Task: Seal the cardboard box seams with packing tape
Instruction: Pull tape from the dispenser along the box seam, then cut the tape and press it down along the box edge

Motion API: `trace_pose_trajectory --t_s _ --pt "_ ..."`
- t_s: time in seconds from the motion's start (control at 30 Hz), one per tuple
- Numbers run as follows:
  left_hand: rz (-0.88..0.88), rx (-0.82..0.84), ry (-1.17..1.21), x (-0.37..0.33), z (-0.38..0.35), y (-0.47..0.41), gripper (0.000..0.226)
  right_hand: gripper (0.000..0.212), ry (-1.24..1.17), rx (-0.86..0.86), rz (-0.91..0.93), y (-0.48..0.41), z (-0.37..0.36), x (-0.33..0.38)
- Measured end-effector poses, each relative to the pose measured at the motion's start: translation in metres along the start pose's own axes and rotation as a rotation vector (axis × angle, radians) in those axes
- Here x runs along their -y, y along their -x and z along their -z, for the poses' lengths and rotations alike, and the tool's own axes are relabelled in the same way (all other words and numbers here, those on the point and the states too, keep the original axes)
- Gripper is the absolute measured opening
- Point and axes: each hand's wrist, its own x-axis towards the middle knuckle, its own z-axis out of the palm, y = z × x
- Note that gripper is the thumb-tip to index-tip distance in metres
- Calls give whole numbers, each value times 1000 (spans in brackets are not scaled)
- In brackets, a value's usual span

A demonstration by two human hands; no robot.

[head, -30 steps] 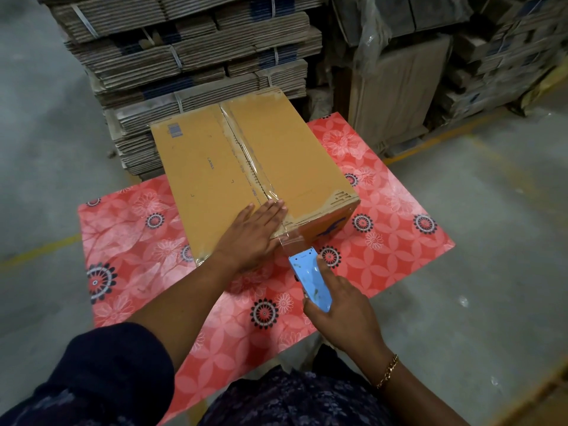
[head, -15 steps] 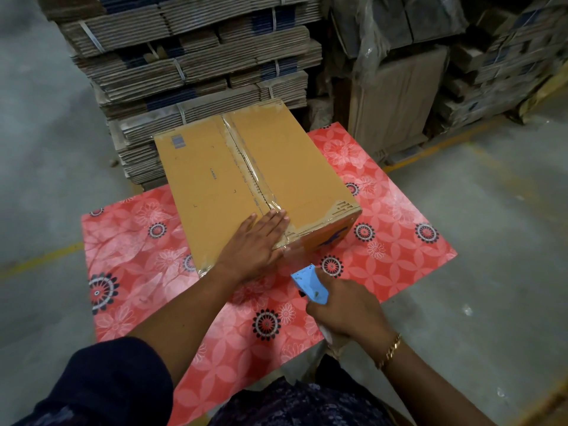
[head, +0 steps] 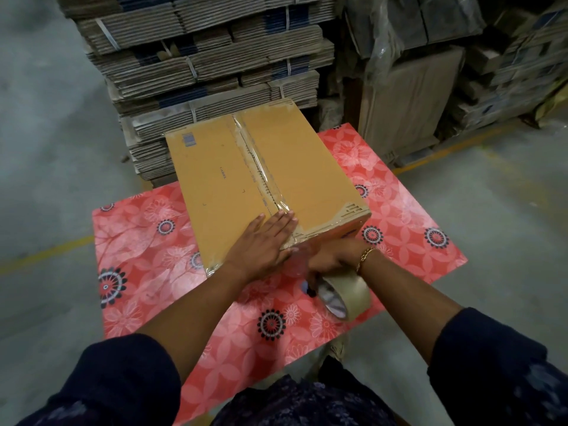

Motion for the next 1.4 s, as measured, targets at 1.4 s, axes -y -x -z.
trace_pose_trajectory --t_s 1.4 --pt "8 -6 2 1 -1 1 70 27 -1475 -518 238 -75 -71 -47"
